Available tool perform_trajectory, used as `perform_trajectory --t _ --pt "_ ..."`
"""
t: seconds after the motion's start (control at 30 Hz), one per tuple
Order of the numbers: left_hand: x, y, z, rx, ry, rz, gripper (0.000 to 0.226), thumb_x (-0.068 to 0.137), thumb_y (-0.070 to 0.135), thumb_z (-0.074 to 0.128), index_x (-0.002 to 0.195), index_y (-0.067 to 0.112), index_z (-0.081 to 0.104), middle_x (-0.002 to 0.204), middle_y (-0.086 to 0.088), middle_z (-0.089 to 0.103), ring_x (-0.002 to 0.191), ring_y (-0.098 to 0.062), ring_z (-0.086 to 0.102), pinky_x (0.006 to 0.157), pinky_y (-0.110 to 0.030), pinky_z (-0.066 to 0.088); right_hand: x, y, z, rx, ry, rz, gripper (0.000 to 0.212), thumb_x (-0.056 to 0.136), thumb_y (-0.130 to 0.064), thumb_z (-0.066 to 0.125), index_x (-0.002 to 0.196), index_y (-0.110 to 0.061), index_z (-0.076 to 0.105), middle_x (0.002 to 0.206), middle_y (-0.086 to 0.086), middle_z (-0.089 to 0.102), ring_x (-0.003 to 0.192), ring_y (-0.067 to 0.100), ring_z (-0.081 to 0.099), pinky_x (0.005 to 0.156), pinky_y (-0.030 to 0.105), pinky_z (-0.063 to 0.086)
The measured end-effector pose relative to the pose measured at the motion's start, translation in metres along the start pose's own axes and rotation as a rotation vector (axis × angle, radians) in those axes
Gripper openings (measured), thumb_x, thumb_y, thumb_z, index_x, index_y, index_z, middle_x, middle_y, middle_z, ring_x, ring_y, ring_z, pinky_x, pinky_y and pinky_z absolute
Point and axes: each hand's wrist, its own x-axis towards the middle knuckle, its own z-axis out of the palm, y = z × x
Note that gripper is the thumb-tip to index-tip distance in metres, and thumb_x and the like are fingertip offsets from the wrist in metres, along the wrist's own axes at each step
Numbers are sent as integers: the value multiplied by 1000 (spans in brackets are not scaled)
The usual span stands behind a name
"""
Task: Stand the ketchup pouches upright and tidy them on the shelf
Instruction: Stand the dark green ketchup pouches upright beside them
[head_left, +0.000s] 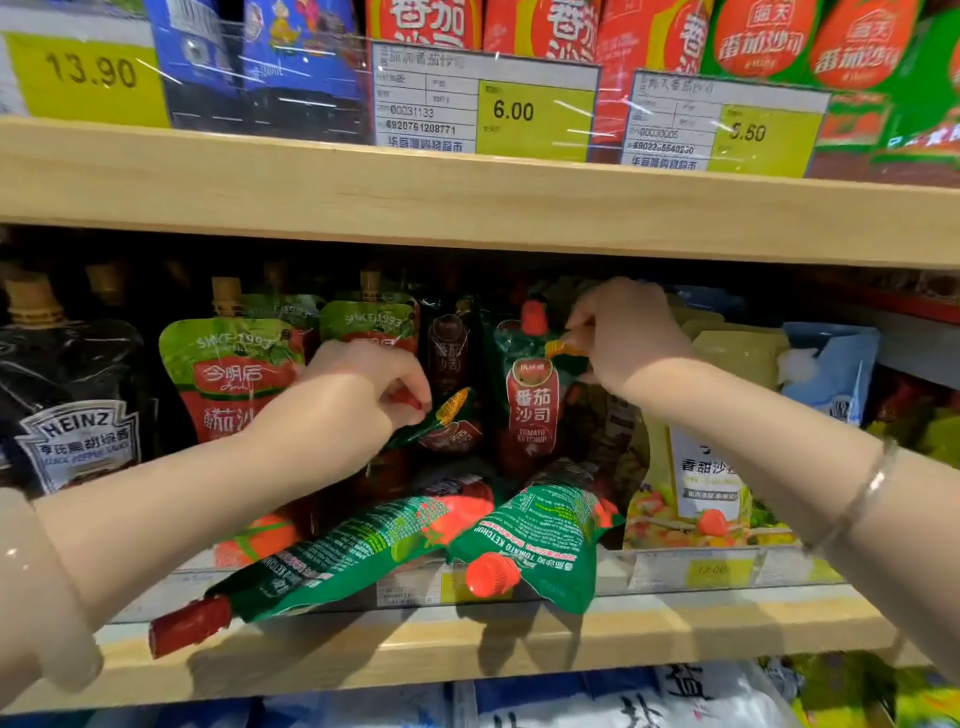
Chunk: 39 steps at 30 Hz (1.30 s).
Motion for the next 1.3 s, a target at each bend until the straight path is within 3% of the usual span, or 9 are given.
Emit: perform_trajectory --t 0.17,0.3,0.53,0.67,0.8,0.9,1.0,1.2,1.3 --pt "10 -1 -6 -33 -4 -18 15 82 13 64 94 18 71 88 1 64 82 -10 55 60 -6 36 12 -3 -2 25 39 -1 26 90 -3 48 109 2 64 115 20 64 108 34 58 95 38 47" --pt "6 1 -10 -81 -105 -2 24 75 16 72 67 35 61 76 14 64 82 -12 65 77 -18 47 21 -5 1 54 41 -1 29 89 -4 47 112 3 63 117 23 63 112 36 56 92 38 44" --pt "11 9 -1 8 -488 27 26 68 22 78 74 34 56 81 13 66 89 -13 67 83 -32 53 33 -1 -6 39 -124 45 31 88 -1 52 118 5 58 123 22 60 114 34 57 94 37 50" --pt "29 18 7 -258 -346 -20 7 75 23 72 72 20 66 71 4 68 70 -11 64 70 -26 52 31 -3 -10 33 -216 106 34 89 -1 53 122 1 55 127 16 58 114 29 58 82 28 52" --pt "52 28 34 -564 -205 -180 27 88 14 57 112 2 59 101 -16 66 85 -27 66 77 -36 55 29 -2 -15 61 -281 26 33 88 -2 50 120 6 56 123 25 60 111 36 61 55 21 45" --pt "74 36 56 -585 -130 -249 37 91 15 52 125 1 49 120 -20 60 105 -35 61 88 -45 54 33 0 -10 32 -262 35 32 90 -3 49 120 5 56 124 22 60 112 34 59 77 33 54" --pt "93 43 63 -639 -75 -292 40 92 13 49 131 4 45 131 -19 55 116 -36 55 98 -47 48 35 1 -7 -15 -191 26 31 92 -4 46 122 0 55 127 18 58 115 31 55 99 36 47" --pt "115 41 64 -794 76 -291 29 93 5 45 121 6 54 124 -17 58 106 -30 60 97 -45 49 40 5 -12 -28 -151 -21 32 95 -1 39 125 6 48 131 21 52 121 33 49 104 37 40" --pt "121 39 67 -809 98 -301 26 93 3 44 117 4 55 116 -17 60 98 -32 62 91 -45 52 43 6 -15 -43 -194 -55 34 95 -5 39 125 5 50 130 22 54 120 35 51 94 36 43"
